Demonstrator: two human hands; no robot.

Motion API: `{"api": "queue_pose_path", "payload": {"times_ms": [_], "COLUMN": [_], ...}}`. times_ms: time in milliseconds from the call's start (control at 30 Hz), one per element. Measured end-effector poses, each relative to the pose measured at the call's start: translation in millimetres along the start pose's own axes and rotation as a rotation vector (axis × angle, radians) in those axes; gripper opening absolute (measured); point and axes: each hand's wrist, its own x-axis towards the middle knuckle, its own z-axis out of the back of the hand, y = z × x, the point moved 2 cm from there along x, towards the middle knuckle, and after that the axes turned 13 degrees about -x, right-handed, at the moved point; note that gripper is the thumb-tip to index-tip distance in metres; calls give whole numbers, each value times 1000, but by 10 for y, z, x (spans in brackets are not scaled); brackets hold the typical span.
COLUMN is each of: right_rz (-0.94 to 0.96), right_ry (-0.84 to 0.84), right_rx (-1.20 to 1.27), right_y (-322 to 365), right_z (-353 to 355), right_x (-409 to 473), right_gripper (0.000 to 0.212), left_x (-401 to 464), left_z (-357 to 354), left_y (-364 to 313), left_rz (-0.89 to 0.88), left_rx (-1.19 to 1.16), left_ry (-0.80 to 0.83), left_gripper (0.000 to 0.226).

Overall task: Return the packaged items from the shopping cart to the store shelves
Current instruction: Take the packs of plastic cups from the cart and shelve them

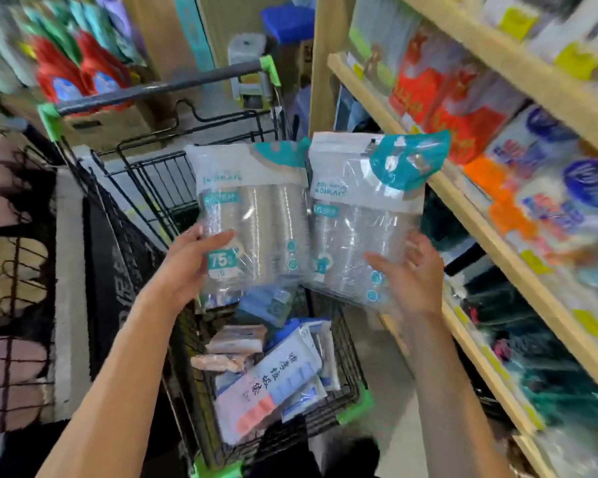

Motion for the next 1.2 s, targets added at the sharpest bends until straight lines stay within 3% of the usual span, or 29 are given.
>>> {"api": "queue_pose_path", "payload": {"times_ms": [167,333,433,500,567,600,700,833,933,1200], "right_rz": [-36,-144,-224,-268,-339,-356,-451,-499,-523,-542], "right_ry": [-139,-287,-364,-474,-570,-593,-725,-895,-997,-1046], "right_rx": [65,88,90,82,81,95,118,175,240,313], "right_y": [-161,-389,-540,-727,-936,-1013,-1255,-1472,-1612,-1905], "right_z": [883,1722,2077,2290,2436,2488,2654,2787,2867,3014], "right_x": [-271,-582,-760,-887,-1016,-1075,-1326,-1632,-1793,-1942], "right_gripper": [52,30,36,14,45,49,44,33,36,31], "left_x": [-50,-128,-106,-93,-52,-51,-55,-145,-269,-264], "left_z": [-811,-1719,-2207,-2558,-2844,-2943,-3367,-3918,-4336,-5095], "left_y": [142,529,722,838,961,1014,1258,1588,1780,2130], "left_rz": [-12,97,219,280,323,342,417,388,355,214], "left_rx": [19,42,59,113,181,211,325,442,506,508], "left_ry": [105,156,229,329,461,534,764,939,1059,961], "left_gripper": [54,13,14,12,14,19,49,36,41,71]}}
